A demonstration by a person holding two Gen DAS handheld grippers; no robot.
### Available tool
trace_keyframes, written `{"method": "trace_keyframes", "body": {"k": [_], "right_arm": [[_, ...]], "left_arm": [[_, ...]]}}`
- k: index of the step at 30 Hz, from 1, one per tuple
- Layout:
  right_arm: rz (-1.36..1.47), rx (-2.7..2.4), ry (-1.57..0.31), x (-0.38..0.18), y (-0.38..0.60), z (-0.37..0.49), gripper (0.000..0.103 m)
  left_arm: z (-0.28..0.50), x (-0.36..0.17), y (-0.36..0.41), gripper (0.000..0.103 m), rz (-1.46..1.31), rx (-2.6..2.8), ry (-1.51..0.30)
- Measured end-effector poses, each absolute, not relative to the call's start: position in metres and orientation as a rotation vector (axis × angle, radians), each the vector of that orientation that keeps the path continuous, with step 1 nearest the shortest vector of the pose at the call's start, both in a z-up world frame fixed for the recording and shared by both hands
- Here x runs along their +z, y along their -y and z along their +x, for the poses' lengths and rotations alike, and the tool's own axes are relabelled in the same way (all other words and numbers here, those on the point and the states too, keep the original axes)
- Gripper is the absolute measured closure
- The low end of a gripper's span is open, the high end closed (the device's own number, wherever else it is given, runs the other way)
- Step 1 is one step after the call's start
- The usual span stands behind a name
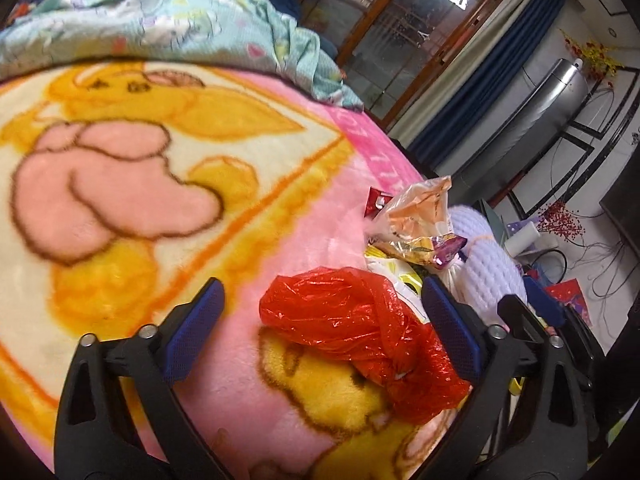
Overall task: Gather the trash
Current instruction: 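Close the left gripper on the red plastic bag while the right gripper grasps the white foam net, then carry the red bag in the left gripper while the right gripper carries the foam net to the yellow bin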
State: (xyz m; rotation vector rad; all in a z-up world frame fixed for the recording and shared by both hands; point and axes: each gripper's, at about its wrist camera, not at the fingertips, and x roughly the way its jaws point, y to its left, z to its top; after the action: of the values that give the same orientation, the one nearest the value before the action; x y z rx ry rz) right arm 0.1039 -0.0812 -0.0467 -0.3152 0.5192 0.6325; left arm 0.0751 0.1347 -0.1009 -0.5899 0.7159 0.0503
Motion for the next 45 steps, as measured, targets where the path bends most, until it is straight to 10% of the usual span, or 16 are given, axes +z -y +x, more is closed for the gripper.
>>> {"method": "trace_keyframes", "body": {"k": [5, 13, 45], "right_arm": [[-0.290, 0.684, -0.496, -0.046, 0.086, 0.100, 0.081], [-0.230, 0.727, -0.419, -0.031, 0.095, 0.093, 0.085], [0.019, 0.488, -0.391, 0.014, 0.247, 0.116, 0.086]], "left_arm": [[0.075, -0.113, -0.136, 0.041, -0.624, 0.040, -0.749], [0.063, -0.101, -0.138, 0.091, -0.626, 0.039, -0.716], [0.121, 0.007, 0.020, 0.094, -0.275, -0.198, -0.523]]}}
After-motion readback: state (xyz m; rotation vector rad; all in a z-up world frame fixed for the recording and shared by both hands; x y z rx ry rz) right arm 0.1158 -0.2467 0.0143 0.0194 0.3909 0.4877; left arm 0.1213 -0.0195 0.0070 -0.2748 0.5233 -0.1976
